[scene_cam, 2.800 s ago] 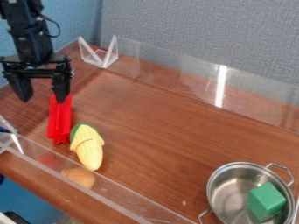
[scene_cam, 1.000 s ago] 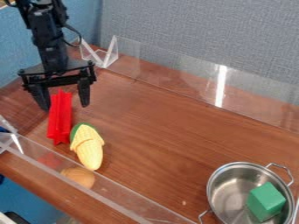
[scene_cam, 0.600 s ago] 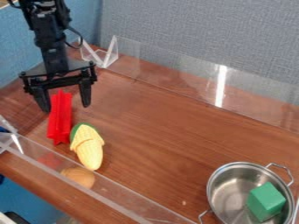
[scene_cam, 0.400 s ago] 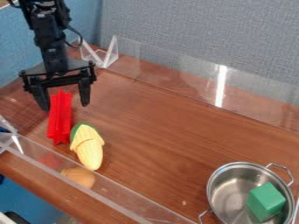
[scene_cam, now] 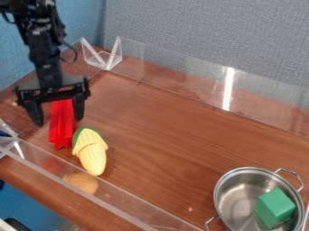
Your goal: Put the red object to the right side of the table
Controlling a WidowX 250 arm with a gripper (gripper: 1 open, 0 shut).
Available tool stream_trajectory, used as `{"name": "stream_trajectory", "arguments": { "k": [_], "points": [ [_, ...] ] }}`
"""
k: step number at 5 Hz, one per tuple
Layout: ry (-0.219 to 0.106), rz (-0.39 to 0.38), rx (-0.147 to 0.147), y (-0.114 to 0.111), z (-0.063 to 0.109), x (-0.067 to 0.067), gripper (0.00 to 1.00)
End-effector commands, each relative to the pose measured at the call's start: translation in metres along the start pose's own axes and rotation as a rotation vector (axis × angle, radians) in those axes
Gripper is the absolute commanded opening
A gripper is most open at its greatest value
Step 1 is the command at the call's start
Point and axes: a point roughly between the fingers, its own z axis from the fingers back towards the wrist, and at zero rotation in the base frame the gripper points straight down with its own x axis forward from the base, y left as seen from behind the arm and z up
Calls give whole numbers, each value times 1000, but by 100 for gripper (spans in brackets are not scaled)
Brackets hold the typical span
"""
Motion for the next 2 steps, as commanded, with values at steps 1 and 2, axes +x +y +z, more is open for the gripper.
{"name": "stream_trajectory", "arguments": {
  "k": [1,2],
  "points": [
    [-21,62,16,10,-9,-3,100],
    [-16,119,31,11,-17,-3,0]
  ]
}}
